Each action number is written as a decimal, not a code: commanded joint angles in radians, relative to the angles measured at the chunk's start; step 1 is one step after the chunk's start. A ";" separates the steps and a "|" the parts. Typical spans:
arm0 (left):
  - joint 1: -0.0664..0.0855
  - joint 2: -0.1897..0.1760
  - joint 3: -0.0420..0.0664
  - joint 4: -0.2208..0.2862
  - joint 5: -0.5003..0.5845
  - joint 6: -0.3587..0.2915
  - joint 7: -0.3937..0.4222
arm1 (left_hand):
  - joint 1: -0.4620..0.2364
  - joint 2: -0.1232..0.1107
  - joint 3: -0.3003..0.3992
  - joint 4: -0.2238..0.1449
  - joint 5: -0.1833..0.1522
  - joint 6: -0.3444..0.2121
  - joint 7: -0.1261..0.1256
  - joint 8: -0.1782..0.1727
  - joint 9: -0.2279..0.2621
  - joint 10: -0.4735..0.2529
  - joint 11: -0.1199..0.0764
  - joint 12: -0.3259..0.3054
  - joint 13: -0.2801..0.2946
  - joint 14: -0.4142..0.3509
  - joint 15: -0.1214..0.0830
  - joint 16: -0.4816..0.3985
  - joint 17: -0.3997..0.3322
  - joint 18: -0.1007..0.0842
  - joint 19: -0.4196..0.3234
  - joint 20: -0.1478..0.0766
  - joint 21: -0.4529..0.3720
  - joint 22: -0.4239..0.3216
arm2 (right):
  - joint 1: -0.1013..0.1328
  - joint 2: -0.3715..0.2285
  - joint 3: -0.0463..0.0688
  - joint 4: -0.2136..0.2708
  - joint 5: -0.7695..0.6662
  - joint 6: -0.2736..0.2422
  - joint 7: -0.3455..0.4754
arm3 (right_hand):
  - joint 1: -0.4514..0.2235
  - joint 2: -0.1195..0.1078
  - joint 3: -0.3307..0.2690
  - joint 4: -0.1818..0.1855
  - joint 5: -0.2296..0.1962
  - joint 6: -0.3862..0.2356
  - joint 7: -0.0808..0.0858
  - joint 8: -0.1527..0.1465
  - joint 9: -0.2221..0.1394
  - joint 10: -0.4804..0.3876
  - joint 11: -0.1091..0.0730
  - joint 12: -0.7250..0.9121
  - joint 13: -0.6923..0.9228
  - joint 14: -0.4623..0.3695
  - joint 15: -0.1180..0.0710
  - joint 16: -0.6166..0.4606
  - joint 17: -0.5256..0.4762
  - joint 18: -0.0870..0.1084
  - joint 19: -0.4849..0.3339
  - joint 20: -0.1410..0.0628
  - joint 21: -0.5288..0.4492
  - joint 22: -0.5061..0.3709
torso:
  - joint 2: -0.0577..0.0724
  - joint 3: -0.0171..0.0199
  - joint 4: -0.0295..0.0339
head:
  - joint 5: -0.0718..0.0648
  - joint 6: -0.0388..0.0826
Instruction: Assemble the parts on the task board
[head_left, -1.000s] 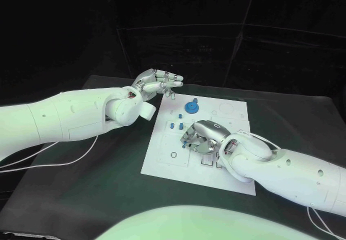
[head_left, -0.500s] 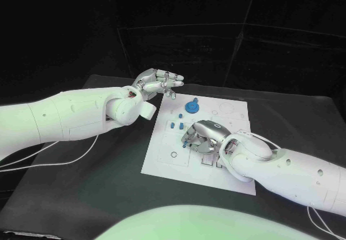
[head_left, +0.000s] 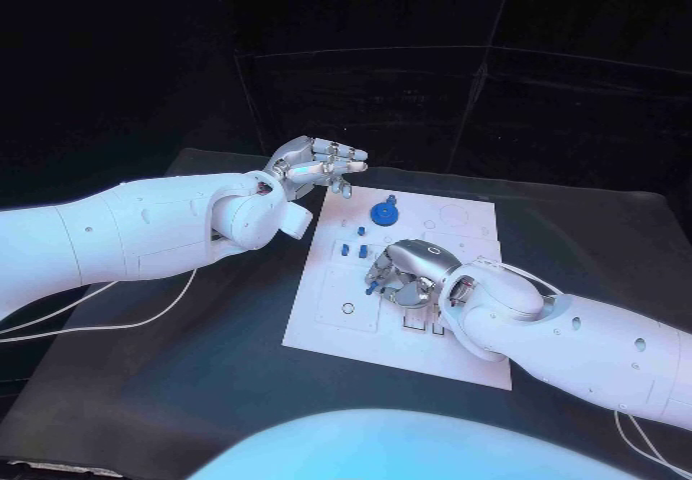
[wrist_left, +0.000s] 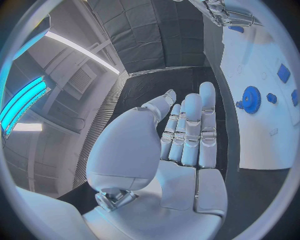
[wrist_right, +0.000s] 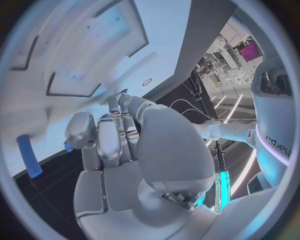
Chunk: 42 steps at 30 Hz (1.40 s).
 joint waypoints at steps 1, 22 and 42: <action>0.002 0.000 0.001 0.001 0.000 0.012 0.004 | 0.009 0.000 -0.001 -0.003 0.004 -0.009 0.000 0.004 0.001 -0.005 0.001 0.005 0.001 -0.006 -0.001 -0.001 -0.001 0.014 -0.006 0.002 -0.006 -0.001 | -0.002 0.004 -0.003 0.004 -0.008 0.030 -0.001 | -0.014 0.000 -0.010 0.000 -0.003 -0.002 0.008 -0.004 0.000 0.002 0.006 -0.006 0.000 0.017 -0.003 -0.003 -0.001 -0.012 0.000 0.004 0.007 -0.001 | 0.000 0.0001 -0.0001 | 0.000 -0.001; 0.002 0.001 0.001 -0.001 0.000 0.016 -0.001 | 0.009 0.000 -0.001 -0.003 0.004 -0.009 0.000 0.004 0.001 -0.005 0.001 0.005 0.001 -0.006 -0.001 -0.001 -0.001 0.014 -0.006 0.002 -0.006 -0.001 | -0.002 0.005 -0.003 0.012 -0.001 0.015 0.008 | -0.018 0.000 -0.013 0.000 -0.004 -0.003 0.008 -0.004 0.000 0.002 0.006 -0.007 0.000 0.017 -0.002 -0.003 -0.002 -0.012 0.000 0.004 0.007 0.000 | 0.000 0.0004 0.0000 | 0.003 -0.005; 0.002 0.000 0.001 -0.001 0.000 0.022 -0.009 | 0.008 0.001 -0.002 -0.003 0.004 -0.010 0.001 0.004 0.001 -0.006 0.001 0.006 0.001 -0.006 -0.001 -0.001 -0.001 0.013 -0.006 0.002 -0.006 -0.001 | -0.002 0.012 -0.003 -0.004 -0.002 0.040 0.010 | -0.049 -0.021 -0.031 -0.003 -0.011 -0.082 0.037 -0.006 -0.002 -0.114 0.041 -0.072 -0.004 -0.019 0.024 -0.086 -0.131 0.015 -0.097 0.028 -0.062 -0.143 | 0.000 0.0006 0.0000 | 0.004 -0.008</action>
